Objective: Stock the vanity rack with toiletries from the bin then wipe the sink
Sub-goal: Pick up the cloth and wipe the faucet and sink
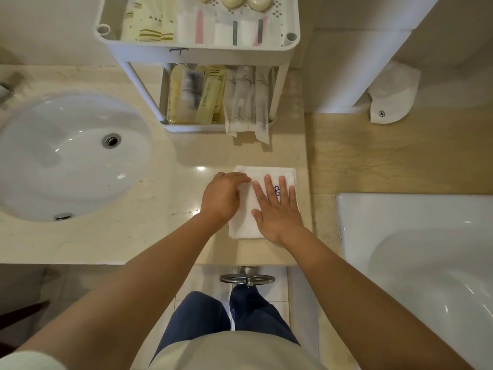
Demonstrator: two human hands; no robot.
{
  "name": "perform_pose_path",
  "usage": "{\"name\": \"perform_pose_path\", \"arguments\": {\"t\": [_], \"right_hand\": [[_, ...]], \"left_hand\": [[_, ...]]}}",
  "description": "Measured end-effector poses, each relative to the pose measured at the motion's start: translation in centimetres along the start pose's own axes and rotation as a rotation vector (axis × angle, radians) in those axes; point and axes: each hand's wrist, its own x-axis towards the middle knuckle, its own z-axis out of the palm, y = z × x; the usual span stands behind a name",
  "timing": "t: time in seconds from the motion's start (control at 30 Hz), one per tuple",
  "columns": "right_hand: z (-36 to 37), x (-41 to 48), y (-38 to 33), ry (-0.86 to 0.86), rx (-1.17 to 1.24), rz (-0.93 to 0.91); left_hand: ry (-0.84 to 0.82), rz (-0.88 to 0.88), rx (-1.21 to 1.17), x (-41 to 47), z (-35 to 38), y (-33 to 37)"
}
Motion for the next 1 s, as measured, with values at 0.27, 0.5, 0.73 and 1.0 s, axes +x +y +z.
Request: {"name": "perform_pose_path", "arguments": {"t": [0.27, 0.5, 0.73, 1.0], "right_hand": [[-2.5, 3.5, 1.1, -0.009, 0.025, 0.025], [-2.4, 5.0, 0.5, 0.082, 0.057, 0.067], [-2.0, 5.6, -2.1, 0.122, 0.068, 0.111], [-1.6, 7.1, -7.4, 0.14, 0.075, 0.129]], "left_hand": [[-0.031, -0.01, 0.004, 3.5, -0.6, 0.3], [-0.07, -0.059, -0.106, 5.1, -1.2, -0.5], [-0.047, 0.002, -0.154, 5.0, -2.2, -2.9], [-0.047, 0.042, -0.151, 4.1, -4.7, -8.0]]}}
